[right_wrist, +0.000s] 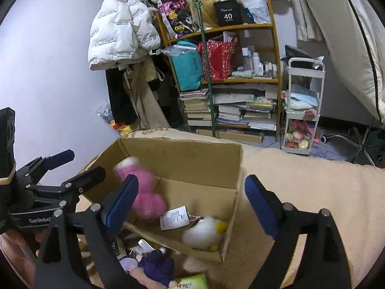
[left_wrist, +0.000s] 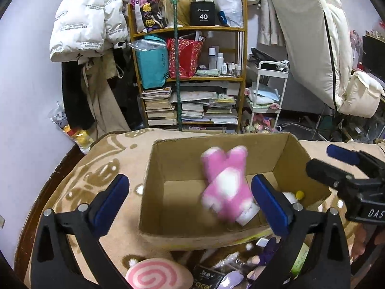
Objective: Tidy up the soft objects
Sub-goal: 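Drop the pink bear into the box while the right tool drops the white pompom in, then move both tools back toward the remaining plush toys beside the box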
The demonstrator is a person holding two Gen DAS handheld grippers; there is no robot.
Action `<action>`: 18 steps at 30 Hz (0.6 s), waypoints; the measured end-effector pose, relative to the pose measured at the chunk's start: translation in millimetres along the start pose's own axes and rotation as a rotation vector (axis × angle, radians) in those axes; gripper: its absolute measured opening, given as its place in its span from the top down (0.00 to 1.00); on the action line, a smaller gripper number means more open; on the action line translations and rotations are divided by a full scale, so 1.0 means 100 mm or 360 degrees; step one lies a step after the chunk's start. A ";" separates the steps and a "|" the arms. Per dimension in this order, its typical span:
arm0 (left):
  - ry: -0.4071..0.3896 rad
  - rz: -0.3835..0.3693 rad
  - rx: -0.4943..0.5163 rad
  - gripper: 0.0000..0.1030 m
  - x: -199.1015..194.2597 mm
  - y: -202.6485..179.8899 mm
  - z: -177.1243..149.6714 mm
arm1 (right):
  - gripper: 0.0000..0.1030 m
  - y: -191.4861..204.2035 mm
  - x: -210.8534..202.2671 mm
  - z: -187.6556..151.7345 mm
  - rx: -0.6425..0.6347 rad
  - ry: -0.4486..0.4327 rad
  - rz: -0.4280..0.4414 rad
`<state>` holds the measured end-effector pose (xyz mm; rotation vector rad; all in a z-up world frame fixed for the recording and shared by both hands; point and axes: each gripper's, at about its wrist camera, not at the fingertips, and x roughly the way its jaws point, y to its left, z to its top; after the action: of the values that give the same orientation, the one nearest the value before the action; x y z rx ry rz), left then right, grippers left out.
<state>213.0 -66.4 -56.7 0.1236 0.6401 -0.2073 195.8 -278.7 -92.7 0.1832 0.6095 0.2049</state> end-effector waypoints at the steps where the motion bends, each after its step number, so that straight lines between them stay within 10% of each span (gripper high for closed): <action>1: 0.0001 0.0025 0.0000 0.03 -0.02 0.01 -0.01 | 0.08 0.01 -0.01 0.00 -0.0005 0.0000 -0.0021; 18: 0.0200 0.0155 -0.0196 0.03 -0.67 0.58 -0.30 | 0.00 0.19 -0.45 -0.08 -0.0058 0.0028 -0.0054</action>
<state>156.5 5.4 -36.8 0.0494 0.7683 -0.0660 152.4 -270.1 -70.5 0.1356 0.6258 0.1847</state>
